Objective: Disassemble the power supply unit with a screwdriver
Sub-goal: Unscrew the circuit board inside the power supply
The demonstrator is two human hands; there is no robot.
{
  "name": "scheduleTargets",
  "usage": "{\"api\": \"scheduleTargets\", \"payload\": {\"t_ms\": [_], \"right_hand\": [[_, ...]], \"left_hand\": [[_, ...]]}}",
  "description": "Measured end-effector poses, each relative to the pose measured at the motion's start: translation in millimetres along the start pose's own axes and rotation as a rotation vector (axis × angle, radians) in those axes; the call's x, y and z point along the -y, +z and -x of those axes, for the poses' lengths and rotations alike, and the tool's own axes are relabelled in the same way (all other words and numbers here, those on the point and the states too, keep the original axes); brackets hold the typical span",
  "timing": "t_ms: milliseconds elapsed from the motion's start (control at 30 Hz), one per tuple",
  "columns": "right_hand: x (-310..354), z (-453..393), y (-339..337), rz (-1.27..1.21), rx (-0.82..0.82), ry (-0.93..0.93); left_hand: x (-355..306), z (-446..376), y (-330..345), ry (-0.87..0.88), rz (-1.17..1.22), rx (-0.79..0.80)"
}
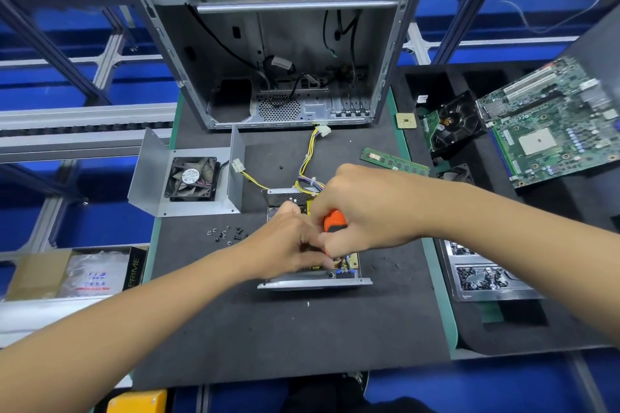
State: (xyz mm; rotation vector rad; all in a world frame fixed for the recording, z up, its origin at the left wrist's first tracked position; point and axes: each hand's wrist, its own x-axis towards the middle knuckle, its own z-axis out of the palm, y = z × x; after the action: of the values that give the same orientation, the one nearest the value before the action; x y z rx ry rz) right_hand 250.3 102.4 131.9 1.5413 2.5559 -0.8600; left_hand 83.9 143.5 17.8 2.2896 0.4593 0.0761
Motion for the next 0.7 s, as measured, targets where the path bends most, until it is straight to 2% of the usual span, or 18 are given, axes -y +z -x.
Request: {"api": "scheduleTargets", "payload": {"t_ms": [433,700], "right_hand": [[-1,2,1,0.004,-0.041,-0.031],[11,2,-2,0.083,0.066,-0.018]], "left_hand": [[1,1,4,0.0,0.003,-0.039],[3,3,6,0.048,-0.081,-0.066]]}}
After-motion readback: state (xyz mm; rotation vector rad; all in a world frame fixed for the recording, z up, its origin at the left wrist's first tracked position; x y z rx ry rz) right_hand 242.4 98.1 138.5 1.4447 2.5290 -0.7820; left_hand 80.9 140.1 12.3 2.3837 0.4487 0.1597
